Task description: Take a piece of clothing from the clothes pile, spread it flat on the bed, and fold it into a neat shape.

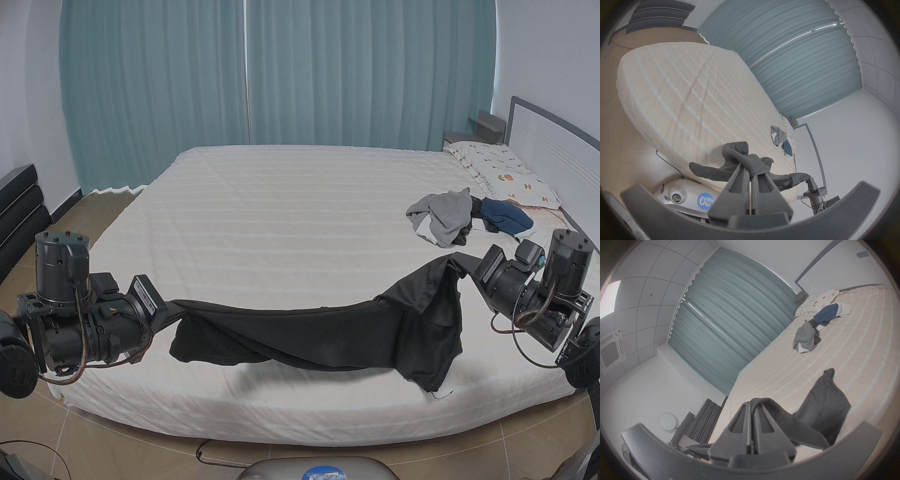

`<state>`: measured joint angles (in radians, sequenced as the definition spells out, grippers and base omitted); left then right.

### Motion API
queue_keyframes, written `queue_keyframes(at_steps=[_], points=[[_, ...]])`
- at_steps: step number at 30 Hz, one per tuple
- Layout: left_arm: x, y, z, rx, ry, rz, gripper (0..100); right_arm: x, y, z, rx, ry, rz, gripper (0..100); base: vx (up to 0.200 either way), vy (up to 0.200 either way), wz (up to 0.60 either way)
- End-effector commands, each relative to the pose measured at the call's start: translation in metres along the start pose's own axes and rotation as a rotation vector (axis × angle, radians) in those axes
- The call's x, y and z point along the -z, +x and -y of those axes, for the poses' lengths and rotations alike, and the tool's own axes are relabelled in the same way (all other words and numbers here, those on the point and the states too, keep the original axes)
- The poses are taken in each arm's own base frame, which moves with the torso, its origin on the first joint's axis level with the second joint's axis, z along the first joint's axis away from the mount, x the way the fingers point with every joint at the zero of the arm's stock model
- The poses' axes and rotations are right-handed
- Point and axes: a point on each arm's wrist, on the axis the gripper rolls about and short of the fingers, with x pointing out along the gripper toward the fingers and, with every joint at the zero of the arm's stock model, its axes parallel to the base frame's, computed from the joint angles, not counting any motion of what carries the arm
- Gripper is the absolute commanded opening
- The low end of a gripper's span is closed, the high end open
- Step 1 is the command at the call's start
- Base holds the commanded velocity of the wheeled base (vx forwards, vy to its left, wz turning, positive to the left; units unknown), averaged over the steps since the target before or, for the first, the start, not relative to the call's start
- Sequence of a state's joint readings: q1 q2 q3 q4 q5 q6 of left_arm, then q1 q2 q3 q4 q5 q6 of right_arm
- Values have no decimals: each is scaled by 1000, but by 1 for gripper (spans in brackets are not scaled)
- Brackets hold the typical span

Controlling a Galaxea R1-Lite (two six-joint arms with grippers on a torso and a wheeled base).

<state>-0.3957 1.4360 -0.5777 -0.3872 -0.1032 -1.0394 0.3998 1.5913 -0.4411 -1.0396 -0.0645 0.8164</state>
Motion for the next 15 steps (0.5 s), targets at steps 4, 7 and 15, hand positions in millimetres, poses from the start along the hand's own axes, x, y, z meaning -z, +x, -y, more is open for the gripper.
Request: queue_keyframes(at_steps=[4,7,15], points=[[15,-36,5,57,30,-30,0,-9,-53,-8,-36,-12,84,0,-200,0,0],[18,-51,8,79,41,-40,0,-13,-69,-16,-64,-53,139,0,-200,0,0],[4,-107,38,209,57,42,0,-64,-121,-63,-188,-120,331,0,-25,0,0]])
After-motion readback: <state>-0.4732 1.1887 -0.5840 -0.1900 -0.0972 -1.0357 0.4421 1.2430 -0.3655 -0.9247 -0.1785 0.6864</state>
